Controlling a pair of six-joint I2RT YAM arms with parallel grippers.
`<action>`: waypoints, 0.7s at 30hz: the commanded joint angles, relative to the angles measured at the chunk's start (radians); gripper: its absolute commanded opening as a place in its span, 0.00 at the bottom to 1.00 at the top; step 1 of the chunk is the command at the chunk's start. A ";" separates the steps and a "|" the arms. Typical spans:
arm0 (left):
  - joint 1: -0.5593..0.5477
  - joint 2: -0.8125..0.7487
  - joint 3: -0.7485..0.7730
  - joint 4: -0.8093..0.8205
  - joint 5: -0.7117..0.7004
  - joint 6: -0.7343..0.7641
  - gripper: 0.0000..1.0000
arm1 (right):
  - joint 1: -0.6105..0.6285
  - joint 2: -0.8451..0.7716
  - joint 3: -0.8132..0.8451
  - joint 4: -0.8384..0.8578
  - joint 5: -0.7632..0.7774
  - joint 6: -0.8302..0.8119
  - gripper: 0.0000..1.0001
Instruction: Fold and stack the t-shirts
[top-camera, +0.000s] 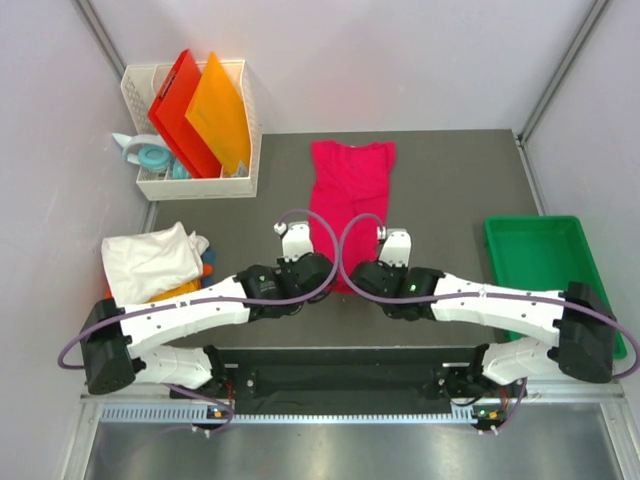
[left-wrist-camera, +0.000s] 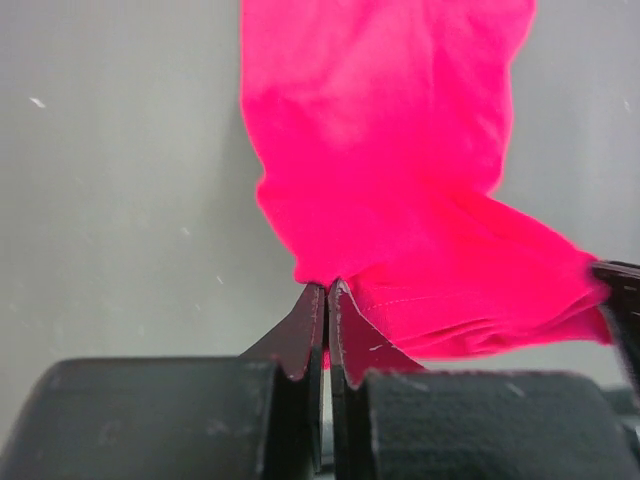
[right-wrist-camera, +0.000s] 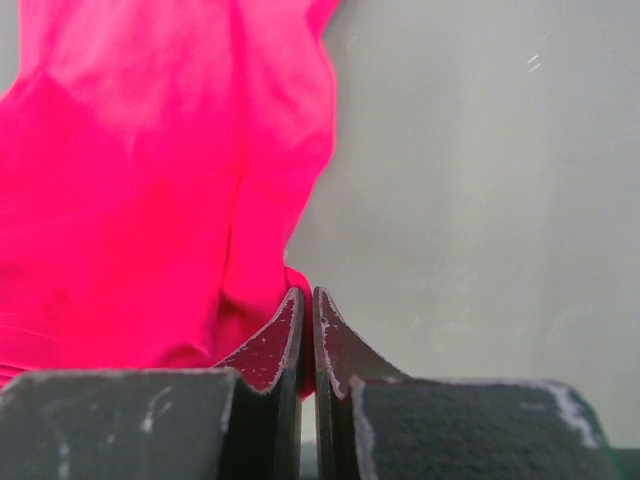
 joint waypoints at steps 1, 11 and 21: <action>0.084 0.016 0.059 0.037 -0.038 0.091 0.00 | -0.093 -0.003 0.061 0.041 0.006 -0.109 0.00; 0.319 0.154 0.136 0.187 0.074 0.274 0.00 | -0.303 0.131 0.157 0.206 -0.062 -0.336 0.00; 0.444 0.404 0.308 0.267 0.163 0.346 0.00 | -0.438 0.323 0.328 0.273 -0.142 -0.434 0.00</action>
